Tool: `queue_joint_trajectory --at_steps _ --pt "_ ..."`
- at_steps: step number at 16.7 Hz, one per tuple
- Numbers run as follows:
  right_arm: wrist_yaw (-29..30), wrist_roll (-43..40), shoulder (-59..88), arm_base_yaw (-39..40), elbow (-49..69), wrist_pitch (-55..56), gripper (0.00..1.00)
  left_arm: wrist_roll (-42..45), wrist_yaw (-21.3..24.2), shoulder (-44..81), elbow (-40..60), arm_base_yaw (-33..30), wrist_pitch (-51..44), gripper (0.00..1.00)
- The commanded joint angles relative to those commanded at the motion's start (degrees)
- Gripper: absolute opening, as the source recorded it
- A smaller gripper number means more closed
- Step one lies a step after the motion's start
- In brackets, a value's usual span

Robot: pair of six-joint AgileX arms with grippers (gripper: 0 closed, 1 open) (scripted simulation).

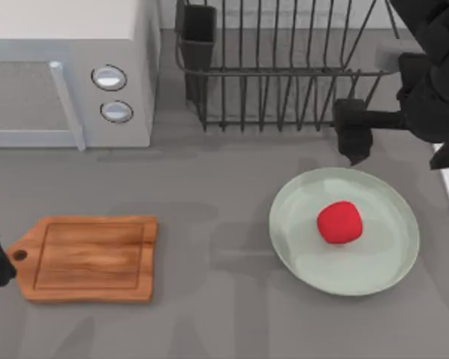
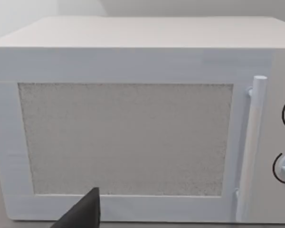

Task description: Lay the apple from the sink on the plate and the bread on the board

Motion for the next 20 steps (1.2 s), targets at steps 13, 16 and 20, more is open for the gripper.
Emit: queue_joint_trajectory --at_steps 13,16,20 --pt "-0.05 -18.69 -79.39 -18.03 -65.19 47.33 1.0 0.0 0.0 0.0 0.0 0.0 0.0 1.0" --pt "-0.06 -22.21 -90.48 -21.42 -75.95 56.18 1.0 0.0 0.0 0.0 0.0 0.0 0.0 1.0" --pt "-0.06 -24.5 -96.76 -23.63 -82.12 61.88 1.0 0.0 0.0 0.0 0.0 0.0 0.0 1.0"
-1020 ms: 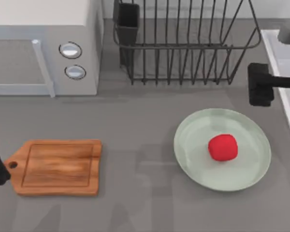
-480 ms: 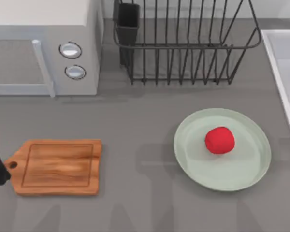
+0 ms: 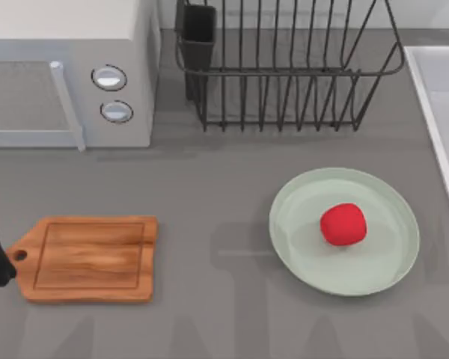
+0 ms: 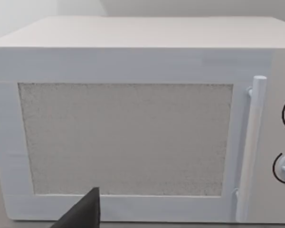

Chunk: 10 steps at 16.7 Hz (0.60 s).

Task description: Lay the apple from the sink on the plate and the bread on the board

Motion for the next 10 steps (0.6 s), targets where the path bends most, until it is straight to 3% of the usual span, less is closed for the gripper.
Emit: queue_joint_trajectory --at_steps 6,10 --pt "0.0 -0.03 -0.07 -0.02 -0.07 0.07 1.0 0.0 0.0 0.01 0.01 0.0 -0.01 1.0" --pt "0.0 -0.03 -0.07 -0.02 -0.07 0.07 1.0 0.82 -0.05 6.02 5.18 1.23 -4.33 1.0"
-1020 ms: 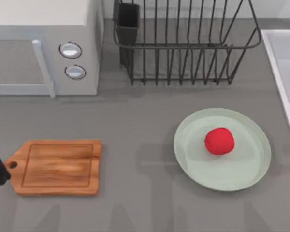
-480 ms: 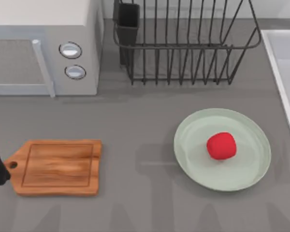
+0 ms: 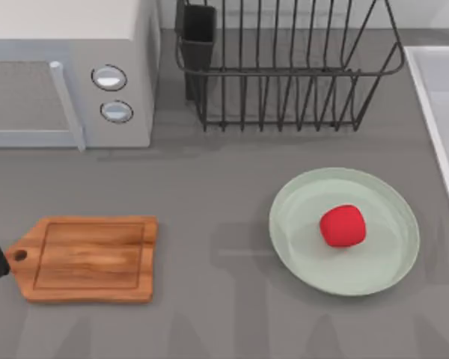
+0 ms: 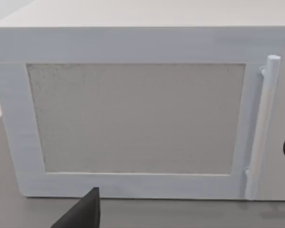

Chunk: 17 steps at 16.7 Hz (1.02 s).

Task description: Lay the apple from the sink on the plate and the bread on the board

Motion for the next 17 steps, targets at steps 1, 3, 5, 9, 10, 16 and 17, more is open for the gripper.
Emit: queue_joint_trajectory --at_steps 1,3,5,9,10,16,17 --pt "0.0 0.0 0.0 0.0 0.0 0.0 1.0 0.38 0.01 3.03 2.43 0.54 -2.01 1.0" --pt "0.0 0.0 0.0 0.0 0.0 0.0 1.0 1.29 0.05 10.9 8.18 1.81 -6.79 1.0" --pt "0.0 0.0 0.0 0.0 0.0 0.0 1.0 2.34 0.09 20.92 14.81 3.31 -12.42 1.0" --pt "0.0 0.0 0.0 0.0 0.0 0.0 1.0 4.62 0.11 44.12 29.01 6.61 -25.01 1.0" --pt "0.0 0.0 0.0 0.0 0.0 0.0 1.0 5.2 0.1 49.79 32.54 7.45 -28.22 1.0" --pt "0.0 0.0 0.0 0.0 0.0 0.0 1.0 8.26 0.01 78.02 51.72 11.99 -45.14 1.0" --pt "0.0 0.0 0.0 0.0 0.0 0.0 1.0 8.65 0.0 81.78 54.35 12.59 -47.26 1.0"
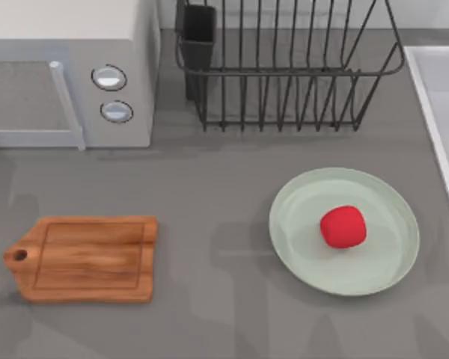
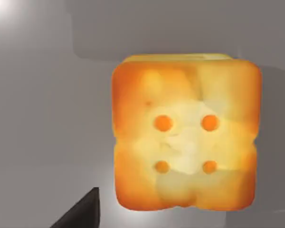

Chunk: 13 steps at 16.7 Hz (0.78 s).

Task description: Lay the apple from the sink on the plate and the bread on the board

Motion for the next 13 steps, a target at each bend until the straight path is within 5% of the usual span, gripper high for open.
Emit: queue_joint_trajectory --at_steps 5,13 --pt "0.0 0.0 0.0 0.0 0.0 0.0 1.0 1.22 0.02 11.58 8.82 2.01 -6.57 1.0" --pt "0.0 0.0 0.0 0.0 0.0 0.0 1.0 1.21 0.02 12.97 8.71 2.01 -6.06 1.0"
